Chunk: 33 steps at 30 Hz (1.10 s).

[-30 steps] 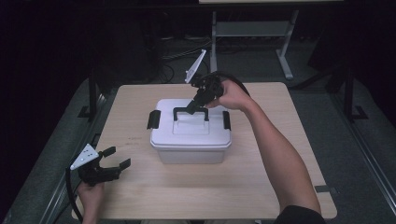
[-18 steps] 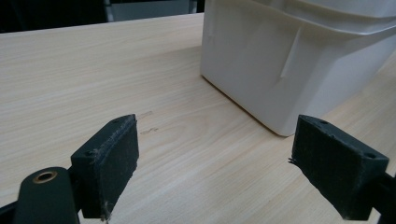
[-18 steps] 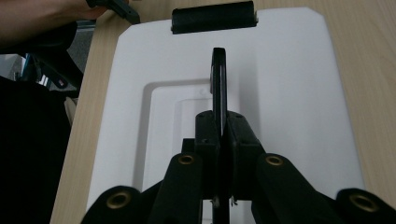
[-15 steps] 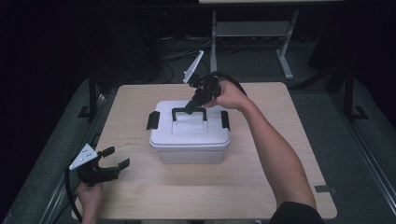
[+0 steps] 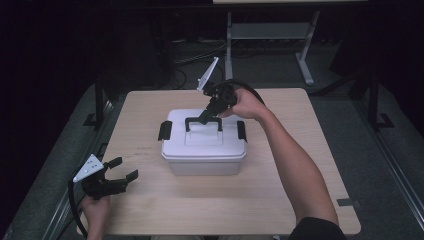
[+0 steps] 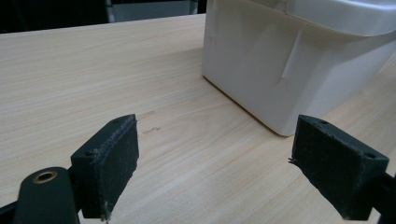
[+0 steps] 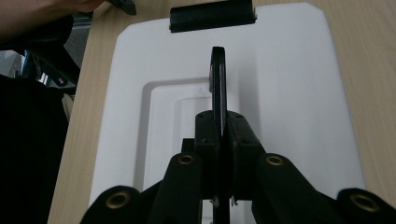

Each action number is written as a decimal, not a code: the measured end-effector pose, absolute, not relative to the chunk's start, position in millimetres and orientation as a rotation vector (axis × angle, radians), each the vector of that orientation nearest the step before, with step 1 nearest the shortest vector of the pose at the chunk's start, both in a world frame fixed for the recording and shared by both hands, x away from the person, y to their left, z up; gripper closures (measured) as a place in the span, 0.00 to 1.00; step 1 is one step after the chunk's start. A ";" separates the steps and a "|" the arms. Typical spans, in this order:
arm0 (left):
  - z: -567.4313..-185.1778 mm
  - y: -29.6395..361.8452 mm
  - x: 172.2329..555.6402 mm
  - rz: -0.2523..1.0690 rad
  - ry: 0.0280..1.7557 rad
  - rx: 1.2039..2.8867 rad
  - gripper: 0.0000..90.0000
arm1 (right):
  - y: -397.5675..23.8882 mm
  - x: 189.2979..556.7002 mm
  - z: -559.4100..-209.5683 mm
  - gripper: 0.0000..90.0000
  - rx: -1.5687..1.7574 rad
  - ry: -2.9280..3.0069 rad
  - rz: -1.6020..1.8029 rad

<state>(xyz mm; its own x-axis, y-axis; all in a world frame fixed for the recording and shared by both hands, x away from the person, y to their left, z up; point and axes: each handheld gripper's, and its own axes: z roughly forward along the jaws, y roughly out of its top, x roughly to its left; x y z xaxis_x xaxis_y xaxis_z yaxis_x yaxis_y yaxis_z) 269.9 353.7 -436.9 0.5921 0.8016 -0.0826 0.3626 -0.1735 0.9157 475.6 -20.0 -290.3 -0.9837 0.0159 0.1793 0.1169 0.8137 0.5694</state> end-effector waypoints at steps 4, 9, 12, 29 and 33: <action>-437.1 354.5 269.6 0.519 0.956 1.770 0.16 | -21.1 476.8 -290.8 0.93 -0.115 -2.830 -0.906; -437.1 354.2 270.0 0.519 0.957 1.772 0.16 | -23.0 476.5 -290.9 0.92 -0.124 -2.827 -0.910; -436.7 353.7 269.6 0.520 0.956 1.766 0.16 | -24.1 475.9 -291.6 0.91 -0.126 -2.825 -0.907; -436.8 352.9 270.7 0.523 0.953 1.774 0.16 | -36.2 472.1 -293.6 0.79 -0.199 -2.823 -0.945; -436.3 352.8 270.2 0.522 0.950 1.772 0.16 | -38.3 472.0 -293.1 0.73 -0.226 -2.821 -0.958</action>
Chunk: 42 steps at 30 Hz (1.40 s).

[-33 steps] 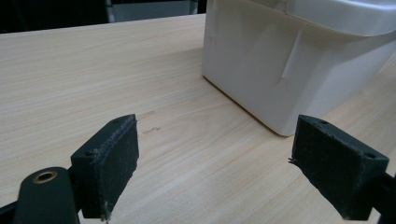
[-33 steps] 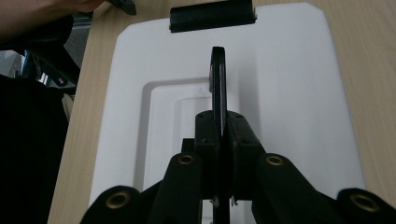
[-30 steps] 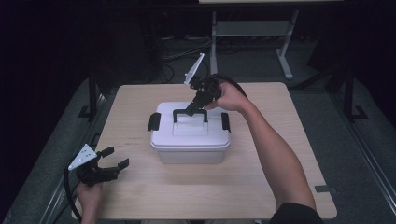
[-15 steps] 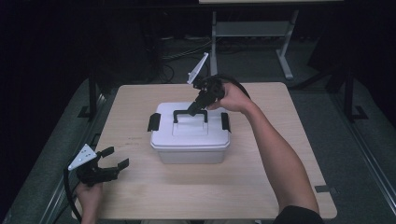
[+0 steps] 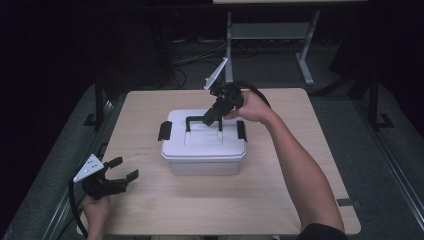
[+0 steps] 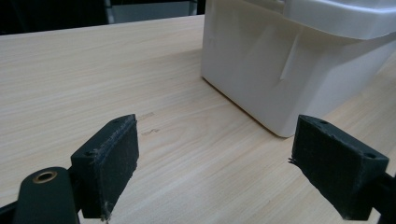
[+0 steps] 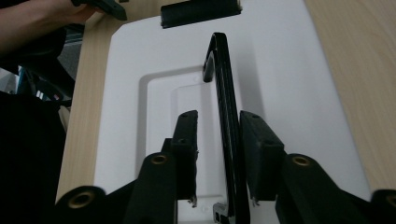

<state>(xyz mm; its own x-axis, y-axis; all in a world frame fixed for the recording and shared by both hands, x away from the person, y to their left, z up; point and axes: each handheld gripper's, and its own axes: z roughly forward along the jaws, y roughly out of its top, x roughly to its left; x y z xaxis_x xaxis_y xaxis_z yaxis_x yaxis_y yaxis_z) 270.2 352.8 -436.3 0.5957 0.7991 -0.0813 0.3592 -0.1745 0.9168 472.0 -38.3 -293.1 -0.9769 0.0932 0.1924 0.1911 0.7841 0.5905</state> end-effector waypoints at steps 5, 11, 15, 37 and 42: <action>-436.4 352.4 270.5 0.520 0.949 1.774 0.16 | -44.2 470.8 -291.0 0.66 -0.267 -2.827 -0.994; -436.6 352.4 270.0 0.519 0.950 1.771 0.16 | -51.0 469.0 -287.5 0.62 -0.299 -2.833 -1.016; -436.7 351.9 269.8 0.520 0.948 1.774 0.16 | -55.5 467.2 -286.5 0.58 -0.324 -2.833 -1.024; -436.9 351.4 269.6 0.523 0.949 1.784 0.16 | -85.1 457.1 -283.6 0.49 -0.437 -2.842 -1.051; -436.7 352.3 268.7 0.524 0.950 1.778 0.16 | -90.8 456.3 -285.2 0.48 -0.453 -2.839 -1.048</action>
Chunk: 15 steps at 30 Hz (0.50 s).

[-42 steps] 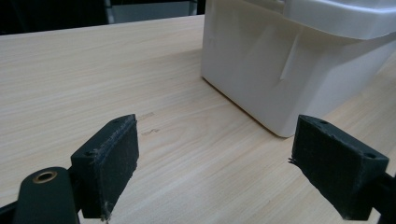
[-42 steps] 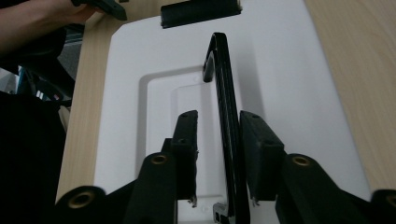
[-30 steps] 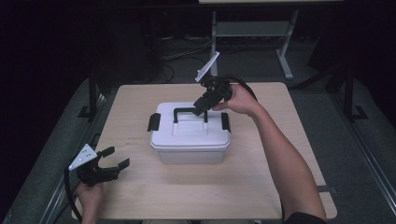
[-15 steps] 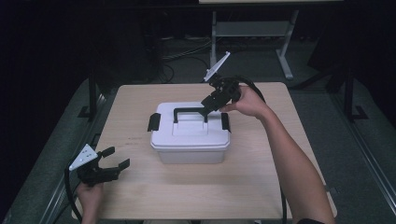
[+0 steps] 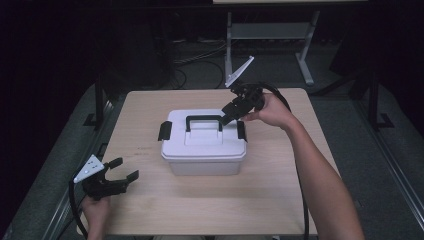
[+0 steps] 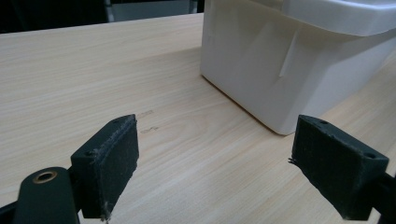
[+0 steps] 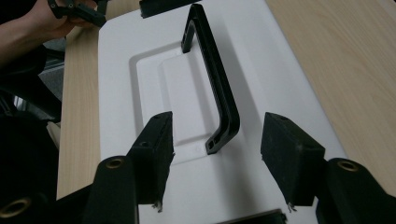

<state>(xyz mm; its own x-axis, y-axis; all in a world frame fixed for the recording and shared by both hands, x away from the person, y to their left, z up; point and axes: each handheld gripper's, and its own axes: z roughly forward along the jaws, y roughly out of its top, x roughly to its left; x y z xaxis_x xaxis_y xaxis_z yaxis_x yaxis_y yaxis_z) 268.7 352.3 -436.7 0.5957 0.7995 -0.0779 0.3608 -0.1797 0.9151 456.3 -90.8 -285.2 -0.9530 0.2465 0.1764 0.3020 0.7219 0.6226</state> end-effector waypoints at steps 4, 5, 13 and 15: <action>-436.2 353.0 268.7 0.524 0.951 1.777 0.16 | -93.6 454.7 -284.7 0.48 -0.464 -2.844 -1.052; -436.0 352.6 268.5 0.527 0.951 1.777 0.16 | -95.1 453.5 -284.6 0.48 -0.467 -2.845 -1.053; -435.4 351.5 267.5 0.533 0.949 1.785 0.16 | -104.2 451.2 -284.4 0.47 -0.494 -2.845 -1.052; -435.6 352.5 267.6 0.529 0.952 1.779 0.16 | -106.9 451.0 -284.2 0.46 -0.499 -2.847 -1.051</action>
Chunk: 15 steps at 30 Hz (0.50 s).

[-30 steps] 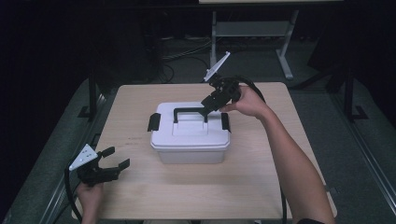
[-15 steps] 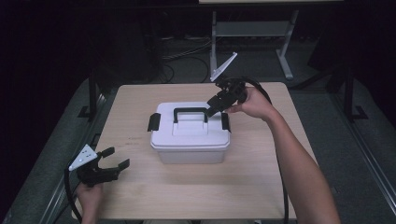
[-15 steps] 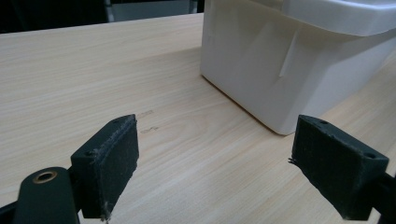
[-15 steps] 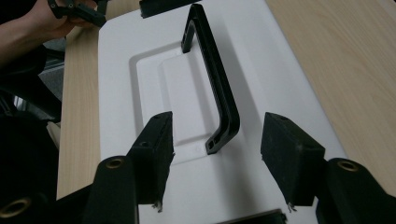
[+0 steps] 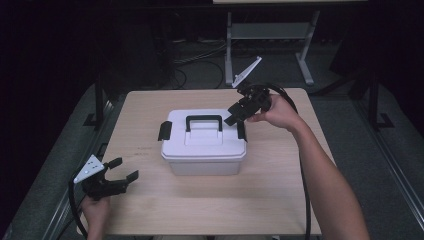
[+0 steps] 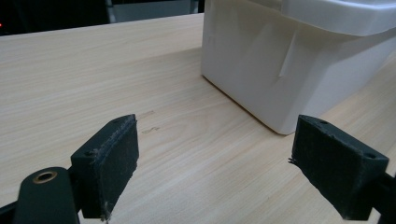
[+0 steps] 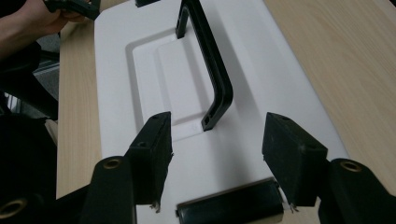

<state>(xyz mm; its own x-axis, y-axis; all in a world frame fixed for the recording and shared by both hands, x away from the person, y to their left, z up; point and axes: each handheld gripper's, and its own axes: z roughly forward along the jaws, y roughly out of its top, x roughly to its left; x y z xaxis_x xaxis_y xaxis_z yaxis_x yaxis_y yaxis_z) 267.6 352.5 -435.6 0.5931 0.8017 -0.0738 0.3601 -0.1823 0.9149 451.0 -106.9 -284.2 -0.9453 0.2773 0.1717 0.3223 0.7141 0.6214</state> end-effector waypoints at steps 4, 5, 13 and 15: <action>-435.7 352.4 267.9 0.531 0.952 1.779 0.16 | -112.2 449.6 -285.9 0.46 -0.512 -2.844 -1.047; -435.6 352.2 267.8 0.531 0.951 1.782 0.16 | -113.9 449.0 -285.9 0.46 -0.521 -2.841 -1.053; -435.1 352.0 267.3 0.532 0.949 1.779 0.16 | -126.6 443.1 -283.8 0.45 -0.551 -2.841 -1.069; -435.2 352.2 267.5 0.530 0.948 1.778 0.16 | -128.4 442.9 -284.0 0.45 -0.551 -2.839 -1.073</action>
<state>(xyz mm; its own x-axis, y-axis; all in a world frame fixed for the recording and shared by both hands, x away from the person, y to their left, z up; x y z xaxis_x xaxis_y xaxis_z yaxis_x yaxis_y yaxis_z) 267.5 352.2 -435.2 0.5952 0.8003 -0.0729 0.3569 -0.1819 0.9163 442.9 -128.4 -284.0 -0.9346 0.3089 0.1763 0.3482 0.6943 0.6298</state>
